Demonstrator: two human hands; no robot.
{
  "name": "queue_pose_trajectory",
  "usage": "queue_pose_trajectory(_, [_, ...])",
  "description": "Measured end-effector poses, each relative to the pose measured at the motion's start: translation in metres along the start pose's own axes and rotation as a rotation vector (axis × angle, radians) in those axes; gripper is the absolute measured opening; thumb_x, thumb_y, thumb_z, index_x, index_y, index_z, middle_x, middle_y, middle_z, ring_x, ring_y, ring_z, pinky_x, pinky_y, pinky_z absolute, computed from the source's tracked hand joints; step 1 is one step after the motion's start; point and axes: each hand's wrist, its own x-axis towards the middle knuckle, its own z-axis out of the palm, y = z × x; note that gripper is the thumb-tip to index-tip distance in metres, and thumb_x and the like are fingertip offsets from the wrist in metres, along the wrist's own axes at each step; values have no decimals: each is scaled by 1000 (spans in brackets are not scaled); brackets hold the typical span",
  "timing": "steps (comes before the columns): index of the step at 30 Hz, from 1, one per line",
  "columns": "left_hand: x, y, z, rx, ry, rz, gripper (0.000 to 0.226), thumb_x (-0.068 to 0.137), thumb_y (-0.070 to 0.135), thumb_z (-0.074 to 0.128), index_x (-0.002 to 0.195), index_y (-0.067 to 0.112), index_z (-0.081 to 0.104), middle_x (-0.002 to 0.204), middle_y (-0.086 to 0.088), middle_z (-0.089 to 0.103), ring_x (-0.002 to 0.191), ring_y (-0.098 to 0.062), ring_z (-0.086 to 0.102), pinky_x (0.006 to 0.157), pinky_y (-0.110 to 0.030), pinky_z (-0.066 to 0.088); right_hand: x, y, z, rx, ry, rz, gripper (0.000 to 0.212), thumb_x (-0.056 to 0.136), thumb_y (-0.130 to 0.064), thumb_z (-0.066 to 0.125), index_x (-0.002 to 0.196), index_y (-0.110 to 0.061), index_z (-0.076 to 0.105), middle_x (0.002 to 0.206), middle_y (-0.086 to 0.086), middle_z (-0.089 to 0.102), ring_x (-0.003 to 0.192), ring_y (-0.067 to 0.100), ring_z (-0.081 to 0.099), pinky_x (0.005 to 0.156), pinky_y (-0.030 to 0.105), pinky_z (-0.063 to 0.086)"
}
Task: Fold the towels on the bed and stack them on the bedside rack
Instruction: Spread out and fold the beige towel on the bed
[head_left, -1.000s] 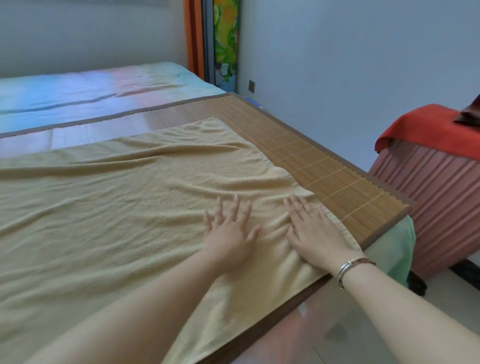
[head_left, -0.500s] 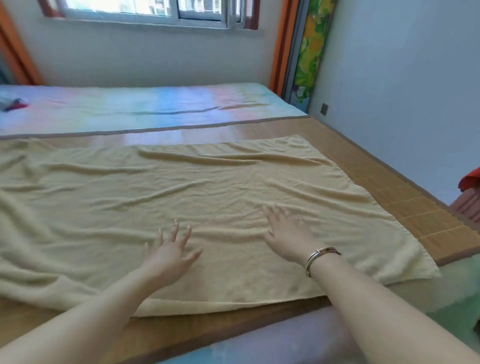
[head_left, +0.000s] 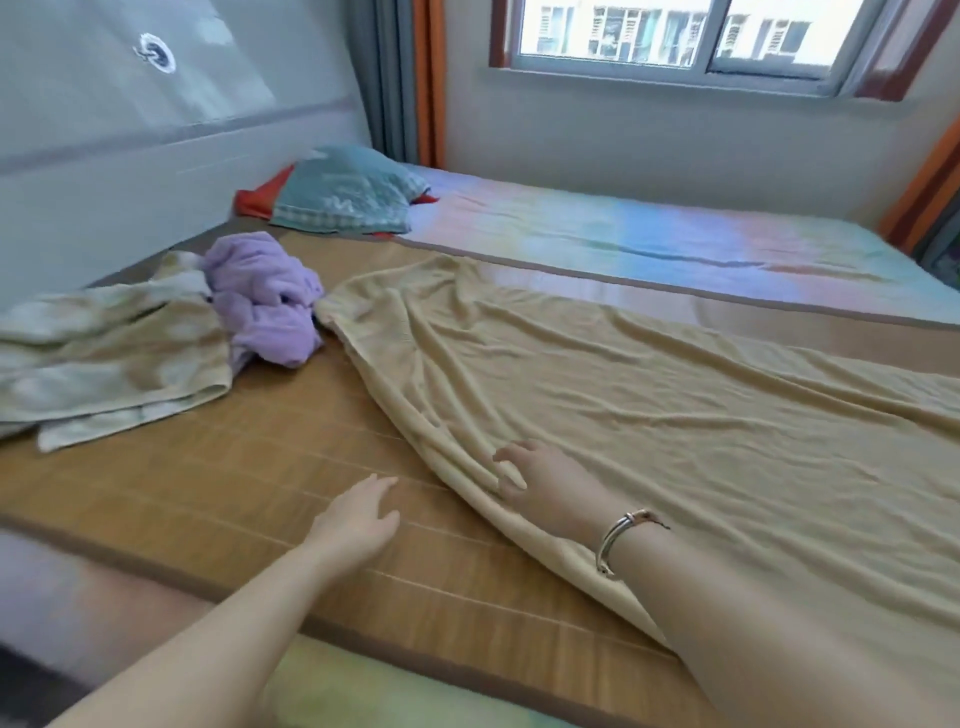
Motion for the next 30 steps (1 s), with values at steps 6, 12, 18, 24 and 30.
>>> queue_pose_trajectory(6, [49,-54,-26,-66,95,-37,53,97,28,45,148,29,29,159,5,20,148,-21,12,120,-42,15,96,-57,40,53,47,-40,36,96,-27,39,130,-22,50,128,1,51,111,27,53,91,40,46])
queue_pose_trajectory(12, [98,-90,-44,-65,132,23,53,99,28,44,149,32,26,159,13,12,148,-13,2,120,-40,0,189,-81,64,-38,198,-9,46,91,-21,49,136,-19,41,134,8,46,119,29,44,96,42,43])
queue_pose_trajectory(18, [109,-104,-40,-109,191,106,50,100,31,43,148,34,29,158,17,15,147,-9,4,119,-35,-1,243,-88,69,81,151,179,41,91,-17,46,131,-14,46,130,12,53,99,29,59,77,37,49])
queue_pose_trajectory(24, [105,-97,-74,-744,418,-69,45,100,39,39,140,18,42,143,-1,46,127,-17,43,102,-29,32,194,-139,55,776,-354,-91,26,90,-21,52,111,-27,66,83,0,60,70,11,54,65,20,45])
queue_pose_trajectory(30, [87,-124,-108,-857,557,-225,59,88,27,64,139,17,35,106,6,51,95,-15,51,79,-29,37,156,-173,67,663,-656,-191,34,88,-13,51,114,-28,66,87,0,57,78,9,51,77,21,43])
